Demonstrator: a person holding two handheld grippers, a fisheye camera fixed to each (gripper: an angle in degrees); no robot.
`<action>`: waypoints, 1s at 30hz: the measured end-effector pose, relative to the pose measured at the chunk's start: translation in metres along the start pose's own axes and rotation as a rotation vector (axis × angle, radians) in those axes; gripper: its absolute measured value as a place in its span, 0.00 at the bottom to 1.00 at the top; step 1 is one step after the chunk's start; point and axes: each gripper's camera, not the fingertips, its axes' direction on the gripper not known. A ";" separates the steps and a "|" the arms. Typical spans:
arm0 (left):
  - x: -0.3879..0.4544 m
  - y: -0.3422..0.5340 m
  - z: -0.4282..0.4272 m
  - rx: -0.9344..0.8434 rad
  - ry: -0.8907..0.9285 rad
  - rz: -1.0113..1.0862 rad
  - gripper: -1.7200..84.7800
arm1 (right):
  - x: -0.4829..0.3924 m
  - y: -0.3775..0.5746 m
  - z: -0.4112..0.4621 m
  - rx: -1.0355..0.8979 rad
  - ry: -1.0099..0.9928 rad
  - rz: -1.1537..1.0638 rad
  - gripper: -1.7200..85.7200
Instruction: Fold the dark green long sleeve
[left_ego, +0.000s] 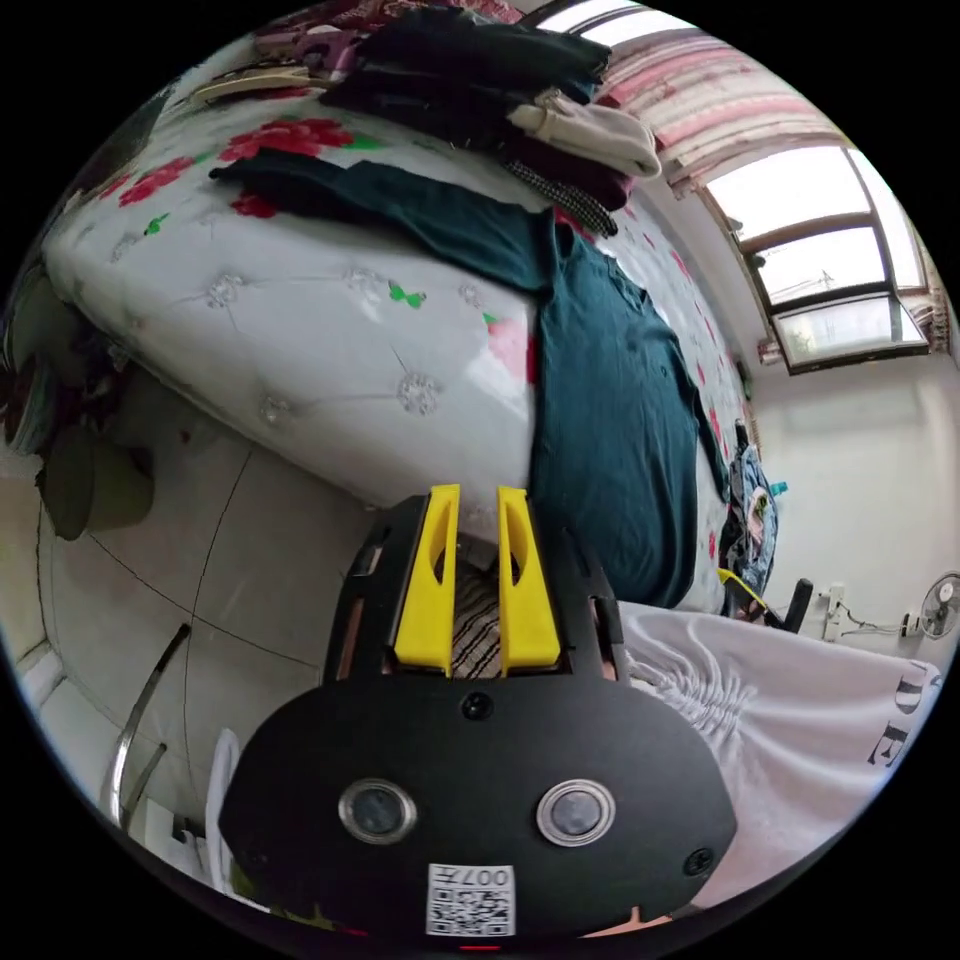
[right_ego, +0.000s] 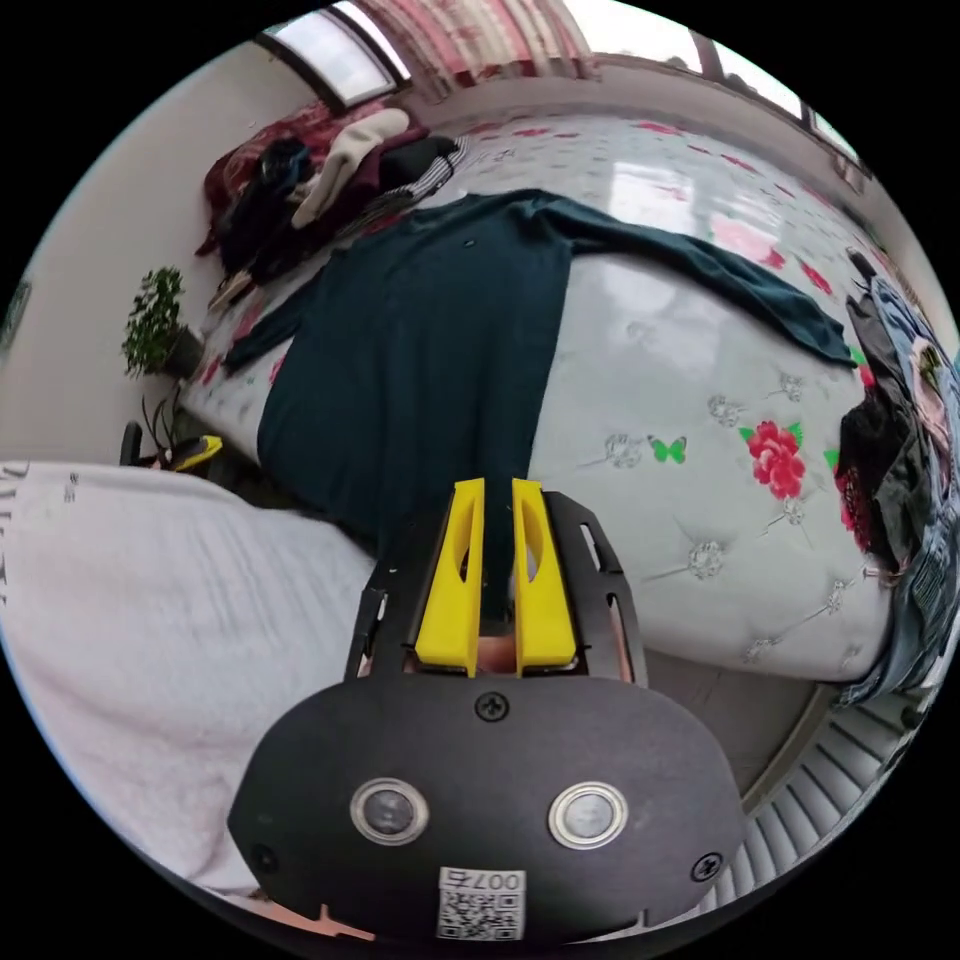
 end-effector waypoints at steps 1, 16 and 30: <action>0.000 -0.013 -0.007 0.032 -0.010 -0.007 0.11 | -0.003 -0.011 -0.003 0.034 -0.008 0.011 0.09; -0.080 -0.176 -0.076 0.317 -0.103 -0.314 0.16 | -0.105 -0.258 0.039 0.122 0.023 -0.158 0.11; -0.148 -0.262 -0.069 0.300 -0.284 -0.552 0.25 | -0.117 -0.397 0.166 -0.088 0.153 -0.104 0.07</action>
